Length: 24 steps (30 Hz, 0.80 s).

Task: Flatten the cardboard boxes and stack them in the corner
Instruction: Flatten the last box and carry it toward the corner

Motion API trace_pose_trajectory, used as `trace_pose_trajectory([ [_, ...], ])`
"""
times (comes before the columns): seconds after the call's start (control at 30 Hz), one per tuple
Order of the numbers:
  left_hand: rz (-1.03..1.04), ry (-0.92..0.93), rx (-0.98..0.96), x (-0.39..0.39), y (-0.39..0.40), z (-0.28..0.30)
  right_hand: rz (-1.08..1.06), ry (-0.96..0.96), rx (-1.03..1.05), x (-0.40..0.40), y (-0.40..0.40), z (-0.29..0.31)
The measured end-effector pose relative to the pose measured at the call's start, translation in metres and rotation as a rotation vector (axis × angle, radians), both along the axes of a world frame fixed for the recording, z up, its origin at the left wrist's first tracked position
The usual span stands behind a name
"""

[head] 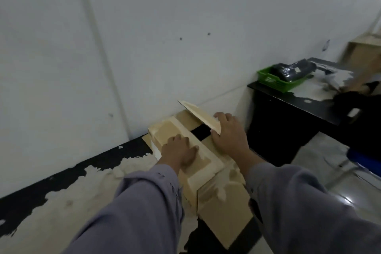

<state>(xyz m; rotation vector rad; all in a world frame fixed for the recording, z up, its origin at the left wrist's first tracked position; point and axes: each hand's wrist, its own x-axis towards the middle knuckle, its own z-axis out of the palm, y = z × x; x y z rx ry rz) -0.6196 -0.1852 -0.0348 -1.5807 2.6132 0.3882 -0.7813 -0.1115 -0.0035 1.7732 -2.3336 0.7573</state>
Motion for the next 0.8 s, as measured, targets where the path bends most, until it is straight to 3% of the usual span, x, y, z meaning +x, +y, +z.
trace_pose_trajectory([
  [0.23,0.431,0.042,0.009,-0.048,-0.009,-0.007,0.297,-0.127,0.094,-0.076,-0.057,0.033],
  [0.37,0.651,-0.008,-0.001,-0.09,0.005,0.001,0.214,-0.041,0.161,-0.146,-0.084,0.042],
  [0.53,0.682,-0.08,-0.05,-0.105,0.009,-0.018,0.088,0.157,0.421,-0.182,-0.09,-0.022],
  [0.6,0.694,-0.062,-0.055,-0.105,0.011,-0.02,0.147,0.095,0.498,-0.172,-0.086,-0.047],
  [0.73,0.711,0.112,-0.059,-0.101,0.006,0.0,0.275,-0.333,0.503,-0.143,-0.085,-0.062],
  [0.8,0.733,0.264,-0.068,-0.089,0.003,0.024,0.312,-0.316,0.547,-0.133,-0.091,-0.058],
])
